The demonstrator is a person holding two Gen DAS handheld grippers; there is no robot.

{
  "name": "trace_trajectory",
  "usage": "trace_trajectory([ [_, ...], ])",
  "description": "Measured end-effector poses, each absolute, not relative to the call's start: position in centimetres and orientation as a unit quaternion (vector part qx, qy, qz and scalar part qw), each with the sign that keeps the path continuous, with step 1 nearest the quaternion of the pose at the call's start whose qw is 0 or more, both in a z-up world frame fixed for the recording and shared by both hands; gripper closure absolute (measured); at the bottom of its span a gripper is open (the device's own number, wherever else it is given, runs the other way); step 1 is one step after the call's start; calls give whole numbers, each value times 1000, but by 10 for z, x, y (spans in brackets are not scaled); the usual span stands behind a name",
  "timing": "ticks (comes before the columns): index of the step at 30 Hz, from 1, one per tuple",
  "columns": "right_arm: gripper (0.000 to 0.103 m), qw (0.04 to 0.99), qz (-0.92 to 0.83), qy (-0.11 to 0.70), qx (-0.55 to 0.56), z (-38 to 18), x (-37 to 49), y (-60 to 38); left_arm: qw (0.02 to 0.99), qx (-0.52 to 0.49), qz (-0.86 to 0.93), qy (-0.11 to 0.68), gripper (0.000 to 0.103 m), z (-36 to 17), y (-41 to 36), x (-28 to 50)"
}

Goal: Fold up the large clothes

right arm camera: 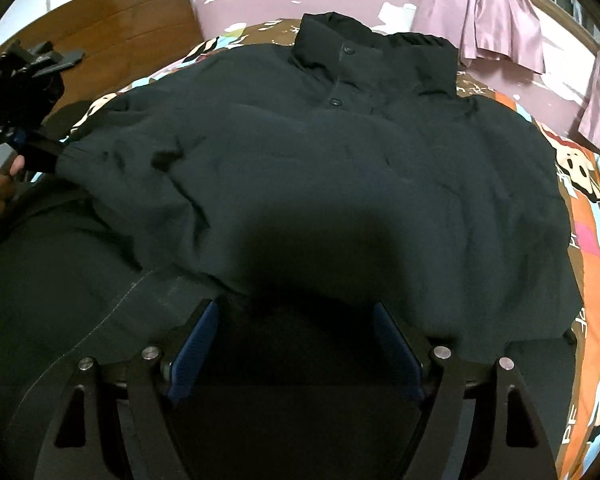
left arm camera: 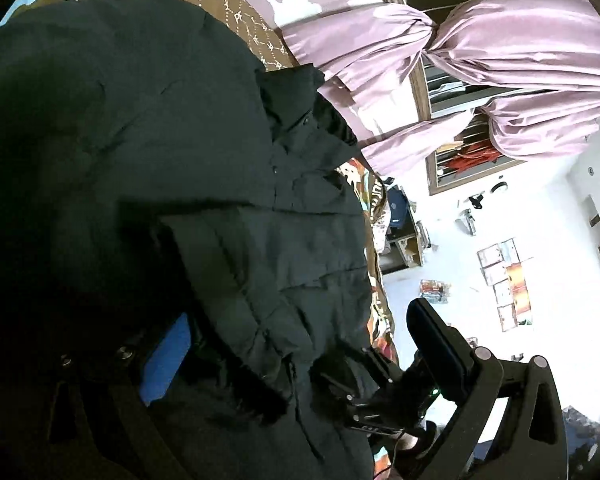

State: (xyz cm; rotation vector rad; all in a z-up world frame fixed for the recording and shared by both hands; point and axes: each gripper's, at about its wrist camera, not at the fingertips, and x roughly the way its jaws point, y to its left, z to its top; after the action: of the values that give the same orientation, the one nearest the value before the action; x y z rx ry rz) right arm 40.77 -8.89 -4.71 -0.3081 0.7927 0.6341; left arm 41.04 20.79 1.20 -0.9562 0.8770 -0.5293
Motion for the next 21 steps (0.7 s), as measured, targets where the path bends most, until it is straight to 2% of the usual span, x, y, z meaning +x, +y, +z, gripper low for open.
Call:
trace_trajectory([
  [2,25,866,298,371,-152,-43,407,-83,767,-432,-210,426,5,4,204,415],
  [3,25,868,298,367,-152,-41,403,-84,770,-424,-190,438,16,4,203,417],
  [4,25,871,298,359,-152,-36,403,-80,776,-413,-177,444,37,3,201,420],
  [5,25,874,297,353,-150,-31,400,-78,783,-391,-154,459,51,3,199,422],
  [6,25,877,298,347,-148,-27,400,-77,787,-366,-121,481,78,4,198,426],
  [7,25,880,299,341,-144,-22,402,-73,791,-357,-103,486,91,3,196,427],
  [10,25,886,299,325,-137,-10,407,-59,812,-361,-88,450,95,16,205,423],
  [13,25,891,293,322,-128,-7,423,-40,856,-304,-57,414,95,41,210,420],
  [18,25,881,268,382,-73,-31,470,-17,860,-190,-18,474,95,22,196,429],
  [19,24,881,262,388,-68,-40,477,-15,855,-188,-16,482,95,13,195,430],
  [21,13,885,254,382,-83,-59,481,-10,853,-195,-21,484,93,-2,197,426],
])
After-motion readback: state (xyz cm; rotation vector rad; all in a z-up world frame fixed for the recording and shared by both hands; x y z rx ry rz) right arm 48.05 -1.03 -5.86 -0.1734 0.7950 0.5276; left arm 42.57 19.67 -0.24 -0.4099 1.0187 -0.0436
